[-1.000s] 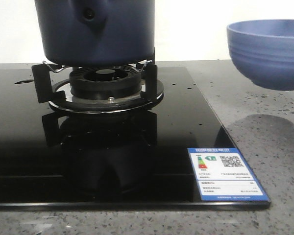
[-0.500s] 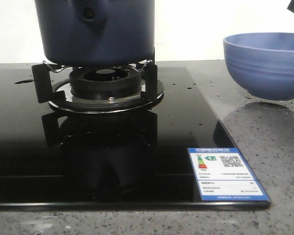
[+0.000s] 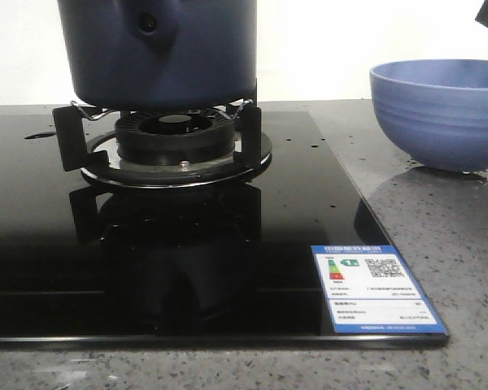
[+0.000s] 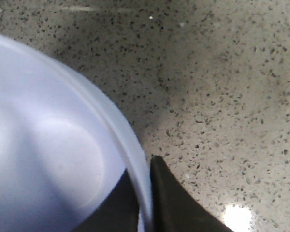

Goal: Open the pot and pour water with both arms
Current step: 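Lower the bowl back onto the counter with the right gripper, then open the right gripper and release the bowl rim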

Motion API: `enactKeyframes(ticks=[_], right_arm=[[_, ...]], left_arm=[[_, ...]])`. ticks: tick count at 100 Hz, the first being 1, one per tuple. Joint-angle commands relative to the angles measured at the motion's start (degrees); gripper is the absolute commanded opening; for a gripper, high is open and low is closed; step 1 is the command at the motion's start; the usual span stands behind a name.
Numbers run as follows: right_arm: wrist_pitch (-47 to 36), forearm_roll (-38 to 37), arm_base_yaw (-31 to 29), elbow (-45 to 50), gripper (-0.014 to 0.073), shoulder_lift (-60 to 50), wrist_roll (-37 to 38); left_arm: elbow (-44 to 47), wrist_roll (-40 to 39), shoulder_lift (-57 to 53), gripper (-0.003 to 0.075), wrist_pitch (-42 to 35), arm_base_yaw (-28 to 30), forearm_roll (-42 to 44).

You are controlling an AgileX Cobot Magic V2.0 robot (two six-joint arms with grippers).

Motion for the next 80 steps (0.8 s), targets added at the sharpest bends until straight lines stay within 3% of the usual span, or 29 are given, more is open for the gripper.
enactKeyframes(ticks=[1, 80], right_arm=[[-0.5, 1.4, -0.2, -1.4, -0.0042, -2.2, -0.6], [0.7, 1.4, -0.2, -1.4, -0.0042, -2.2, -0.6]], left_arm=[[-2.0, -0.1, -0.7, 0.0368, -5.1, -0.5, -2.2], [-2.0, -0.1, -0.7, 0.0368, -4.5, -0.5, -2.8]])
